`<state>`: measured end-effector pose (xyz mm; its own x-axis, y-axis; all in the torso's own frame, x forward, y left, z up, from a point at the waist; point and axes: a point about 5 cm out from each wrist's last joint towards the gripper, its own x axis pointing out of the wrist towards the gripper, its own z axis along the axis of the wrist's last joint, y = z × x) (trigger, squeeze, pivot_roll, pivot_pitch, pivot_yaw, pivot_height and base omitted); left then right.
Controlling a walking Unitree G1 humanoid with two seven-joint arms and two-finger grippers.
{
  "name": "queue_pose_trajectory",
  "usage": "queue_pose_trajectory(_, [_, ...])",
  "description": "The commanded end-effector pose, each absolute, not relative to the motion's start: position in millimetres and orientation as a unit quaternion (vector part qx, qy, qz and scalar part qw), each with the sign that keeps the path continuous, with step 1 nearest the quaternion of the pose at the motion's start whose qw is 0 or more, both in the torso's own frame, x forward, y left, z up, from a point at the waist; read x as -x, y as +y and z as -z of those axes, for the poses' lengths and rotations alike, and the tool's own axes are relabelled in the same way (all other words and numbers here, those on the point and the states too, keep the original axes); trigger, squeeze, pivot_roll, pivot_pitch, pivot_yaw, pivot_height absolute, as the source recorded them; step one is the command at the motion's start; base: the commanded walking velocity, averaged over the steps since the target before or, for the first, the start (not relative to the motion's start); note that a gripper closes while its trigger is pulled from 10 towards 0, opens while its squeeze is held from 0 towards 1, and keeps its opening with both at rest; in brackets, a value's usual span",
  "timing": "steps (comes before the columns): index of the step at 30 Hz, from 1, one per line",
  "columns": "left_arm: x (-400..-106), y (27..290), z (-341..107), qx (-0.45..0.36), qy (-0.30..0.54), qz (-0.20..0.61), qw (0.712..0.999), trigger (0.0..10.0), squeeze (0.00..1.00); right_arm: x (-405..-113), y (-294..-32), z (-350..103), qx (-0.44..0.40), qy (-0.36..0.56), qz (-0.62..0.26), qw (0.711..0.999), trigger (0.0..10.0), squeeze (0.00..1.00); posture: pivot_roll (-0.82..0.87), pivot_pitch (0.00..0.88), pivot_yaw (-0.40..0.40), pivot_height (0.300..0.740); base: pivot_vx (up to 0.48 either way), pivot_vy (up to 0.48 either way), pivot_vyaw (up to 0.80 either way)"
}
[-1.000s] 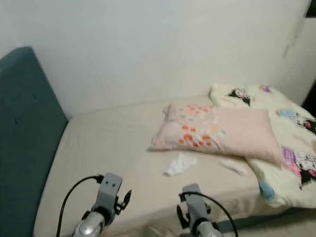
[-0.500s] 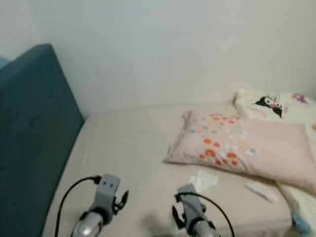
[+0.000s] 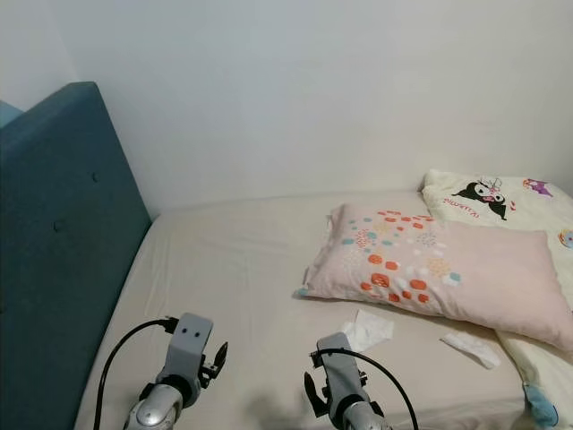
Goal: Clean up the room
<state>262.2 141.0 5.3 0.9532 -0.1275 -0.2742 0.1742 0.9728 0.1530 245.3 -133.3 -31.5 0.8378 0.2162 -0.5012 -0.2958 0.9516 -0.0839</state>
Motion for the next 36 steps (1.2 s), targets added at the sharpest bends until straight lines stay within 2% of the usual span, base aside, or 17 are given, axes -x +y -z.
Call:
queue_pose_trajectory(1, [-260.1, 143.2, -2.7, -0.101, 0.138, 0.081, 0.982, 10.0, 0.0, -244.7, -132.5, 30.9, 0.073, 0.247, -0.134, 0.957, 10.0, 0.0, -0.03, 0.03, -0.009, 0.74, 0.0, 0.0, 0.0])
queue_pose_trajectory(6, [-260.7, 142.3, -3.1, -0.106, 0.137, 0.084, 0.981, 10.0, 0.0, -244.7, -132.9, 31.1, 0.072, 0.249, -0.133, 0.957, 10.0, 0.0, -0.03, 0.03, -0.008, 0.74, 0.0, -0.056, 0.0])
queue_pose_trajectory(24, [-260.9, 142.4, -2.9, -0.108, 0.139, 0.081, 0.981, 10.0, 0.0, -245.4, -134.4, 30.8, 0.073, 0.249, -0.131, 0.957, 10.0, 0.0, -0.03, 0.023, -0.008, 0.74, 0.0, -0.394, 0.0])
queue_pose_trajectory(36, [-262.0, 141.3, -0.3, -0.096, 0.154, 0.087, 0.98, 10.0, 0.0, -245.2, -136.0, 30.9, 0.074, 0.25, -0.129, 0.957, 10.0, 0.0, -0.03, 0.028, -0.008, 0.74, 0.0, 0.323, 0.0])
